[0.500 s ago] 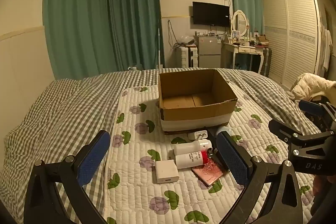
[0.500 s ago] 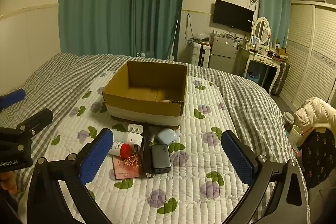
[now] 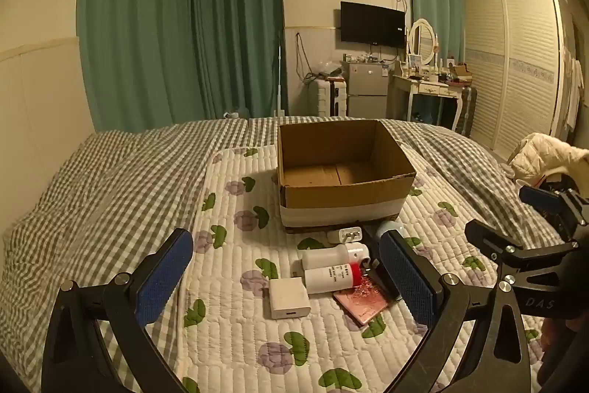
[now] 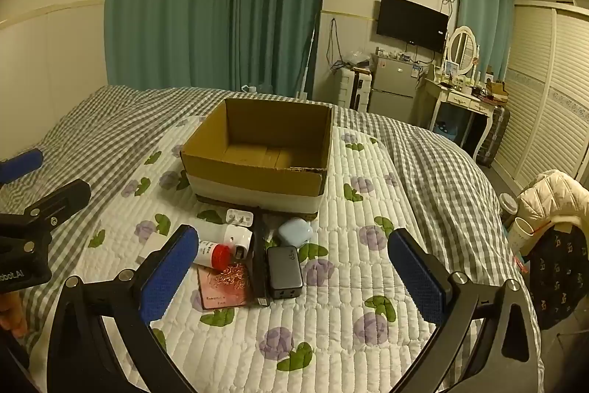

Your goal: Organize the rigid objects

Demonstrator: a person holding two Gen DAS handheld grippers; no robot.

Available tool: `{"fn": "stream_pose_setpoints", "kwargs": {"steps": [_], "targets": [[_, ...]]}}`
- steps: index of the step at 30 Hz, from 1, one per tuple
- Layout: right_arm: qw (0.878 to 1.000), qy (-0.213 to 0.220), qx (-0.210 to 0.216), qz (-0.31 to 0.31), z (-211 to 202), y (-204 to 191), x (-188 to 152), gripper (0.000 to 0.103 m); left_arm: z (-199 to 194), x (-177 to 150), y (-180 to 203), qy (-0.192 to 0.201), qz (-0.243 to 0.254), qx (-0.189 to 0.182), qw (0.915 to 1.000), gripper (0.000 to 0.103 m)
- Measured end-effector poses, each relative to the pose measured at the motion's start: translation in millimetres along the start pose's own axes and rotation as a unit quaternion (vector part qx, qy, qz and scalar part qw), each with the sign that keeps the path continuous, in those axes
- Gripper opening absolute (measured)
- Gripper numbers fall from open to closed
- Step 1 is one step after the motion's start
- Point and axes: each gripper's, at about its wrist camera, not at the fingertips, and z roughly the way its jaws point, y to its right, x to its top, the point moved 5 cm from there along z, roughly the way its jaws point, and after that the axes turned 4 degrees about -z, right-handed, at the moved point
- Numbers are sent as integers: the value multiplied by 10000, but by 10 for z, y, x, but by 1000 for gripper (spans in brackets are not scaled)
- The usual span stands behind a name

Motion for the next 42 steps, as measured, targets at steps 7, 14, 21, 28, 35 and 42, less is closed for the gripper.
{"fn": "stream_pose_setpoints", "kwargs": {"steps": [7, 14, 21, 28, 35, 42], "targets": [[10000, -43, -46, 14, 21, 15, -16, 103, -14, -54, 22, 22, 17, 0, 10000, 103], [10000, -51, -47, 5, 33, 11, -14, 103, -6, -54, 21, 18, 17, 13, 10000, 103], [10000, -65, -12, -2, 38, 1, -22, 103, 7, -67, 42, 27, 87, 47, 9999, 103], [10000, -72, -1, 8, 41, -8, -30, 103, 19, -77, 58, 9, 99, 14, 9999, 103], [10000, -80, -5, 11, 44, -8, -35, 103, 35, -69, 30, -12, 5, 22, 10000, 103], [10000, -89, 13, 1, 50, -25, -58, 103, 36, -66, 6, -16, 4, 45, 10000, 103]]}}
